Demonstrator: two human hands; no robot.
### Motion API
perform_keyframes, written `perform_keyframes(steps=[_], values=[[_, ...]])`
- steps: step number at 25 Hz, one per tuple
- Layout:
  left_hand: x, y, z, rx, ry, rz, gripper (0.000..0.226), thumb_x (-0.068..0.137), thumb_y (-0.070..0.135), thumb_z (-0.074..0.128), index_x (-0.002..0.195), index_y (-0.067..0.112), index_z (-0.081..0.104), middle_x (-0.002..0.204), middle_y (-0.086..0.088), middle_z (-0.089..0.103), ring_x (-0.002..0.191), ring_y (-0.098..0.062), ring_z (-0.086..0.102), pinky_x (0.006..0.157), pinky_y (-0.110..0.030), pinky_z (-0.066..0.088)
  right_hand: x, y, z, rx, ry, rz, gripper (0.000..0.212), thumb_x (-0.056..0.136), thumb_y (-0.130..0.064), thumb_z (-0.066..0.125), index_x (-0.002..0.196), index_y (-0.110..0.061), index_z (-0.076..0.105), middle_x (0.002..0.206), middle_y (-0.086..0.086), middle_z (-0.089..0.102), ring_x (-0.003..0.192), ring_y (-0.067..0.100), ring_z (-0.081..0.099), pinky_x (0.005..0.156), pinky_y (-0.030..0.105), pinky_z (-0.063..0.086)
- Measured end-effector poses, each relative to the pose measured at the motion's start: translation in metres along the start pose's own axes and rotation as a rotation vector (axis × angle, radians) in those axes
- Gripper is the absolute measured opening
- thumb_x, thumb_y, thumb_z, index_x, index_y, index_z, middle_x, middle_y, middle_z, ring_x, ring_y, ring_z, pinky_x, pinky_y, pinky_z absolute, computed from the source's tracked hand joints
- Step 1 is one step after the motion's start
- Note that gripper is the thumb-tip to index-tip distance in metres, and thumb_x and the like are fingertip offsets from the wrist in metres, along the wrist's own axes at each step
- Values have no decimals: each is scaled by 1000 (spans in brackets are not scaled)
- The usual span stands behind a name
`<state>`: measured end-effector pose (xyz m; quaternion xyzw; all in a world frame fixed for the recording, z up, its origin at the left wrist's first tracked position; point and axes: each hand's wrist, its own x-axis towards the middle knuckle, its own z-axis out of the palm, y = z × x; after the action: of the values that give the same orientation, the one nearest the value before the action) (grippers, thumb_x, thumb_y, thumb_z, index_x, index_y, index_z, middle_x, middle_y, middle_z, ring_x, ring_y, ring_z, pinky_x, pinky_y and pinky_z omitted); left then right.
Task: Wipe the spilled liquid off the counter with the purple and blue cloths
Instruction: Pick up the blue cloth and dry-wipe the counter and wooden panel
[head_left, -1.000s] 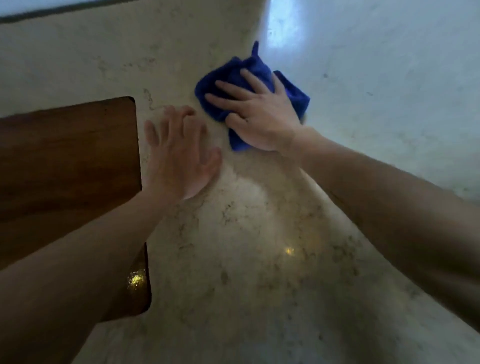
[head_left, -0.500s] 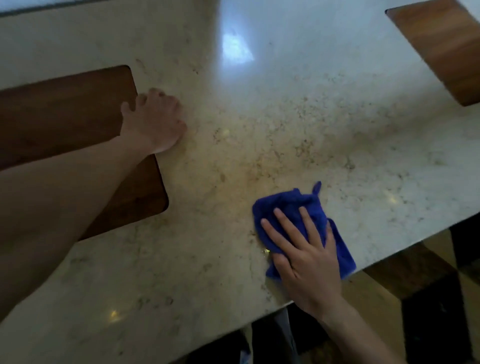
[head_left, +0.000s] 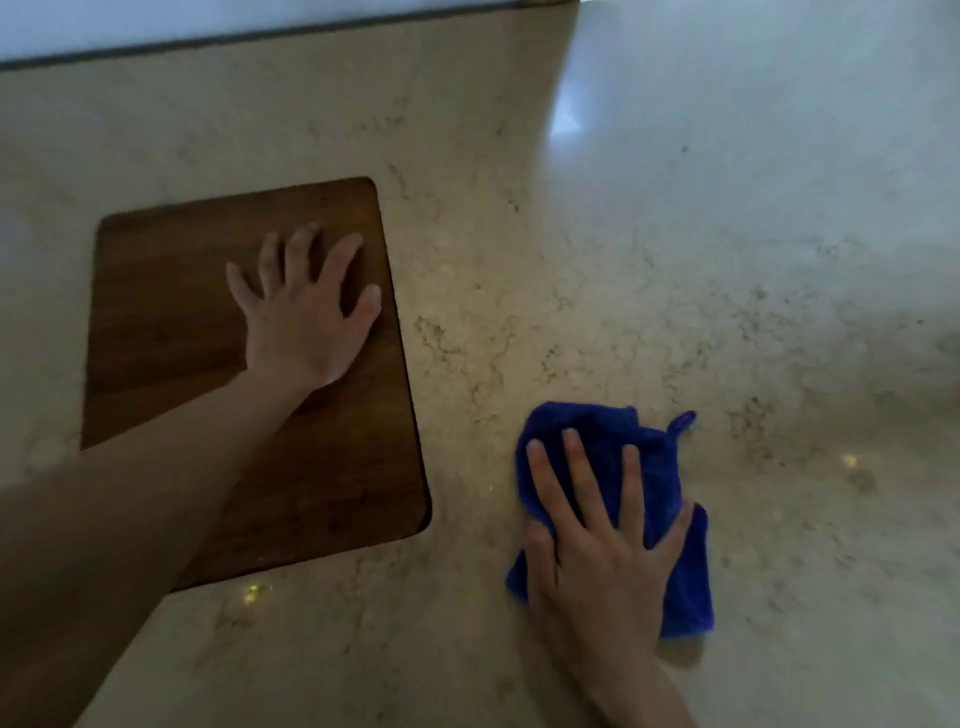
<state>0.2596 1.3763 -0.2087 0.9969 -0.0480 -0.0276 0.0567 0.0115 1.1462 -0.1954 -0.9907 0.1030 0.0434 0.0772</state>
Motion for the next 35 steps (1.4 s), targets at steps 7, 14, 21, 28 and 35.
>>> perform_keyframes(steps=[7, 14, 21, 28, 35], values=[[0, 2, -1, 47, -20, -28, 66, 91, 71, 14, 152, 45, 19, 164, -3, 15, 152, -35, 5, 116, -70, 7, 273, -33, -23, 56, 12, -31, 53, 99, -45, 17, 151, -53, 15, 163, -20, 14, 153, 23, 2, 109, 76, -3], [1, 0, 4, 45, 26, -3, 65, 93, 71, 22, 151, 43, 26, 164, -5, 20, 152, -38, 10, 115, -72, 9, 497, -112, -44, 154, -63, -4, 52, 102, -45, 14, 154, -48, 11, 166, -13, 6, 152, 30, -5, 105, 80, -6], [3, -3, 8, 31, 48, -4, 64, 93, 71, 22, 151, 45, 25, 163, -3, 19, 151, -37, 11, 114, -72, 10, 485, -122, -34, 6, -113, -460, 55, 97, -46, 10, 150, -55, 17, 164, -18, 13, 153, 27, 1, 111, 75, -3], [10, -5, 10, 40, 40, -23, 63, 91, 74, 20, 149, 50, 19, 161, 2, 17, 151, -35, 10, 114, -70, 9, 320, -78, -23, 16, -129, -546, 57, 92, -50, 7, 149, -57, 12, 163, -22, 12, 153, 21, -2, 115, 67, -5], [6, -5, 2, -18, 7, 11, 65, 91, 72, 18, 150, 45, 24, 164, -3, 19, 151, -37, 8, 115, -72, 4, 47, 8, -17, -16, -139, -501, 55, 97, -44, 20, 151, -53, 18, 162, -21, 15, 153, 22, -1, 116, 67, 5]])
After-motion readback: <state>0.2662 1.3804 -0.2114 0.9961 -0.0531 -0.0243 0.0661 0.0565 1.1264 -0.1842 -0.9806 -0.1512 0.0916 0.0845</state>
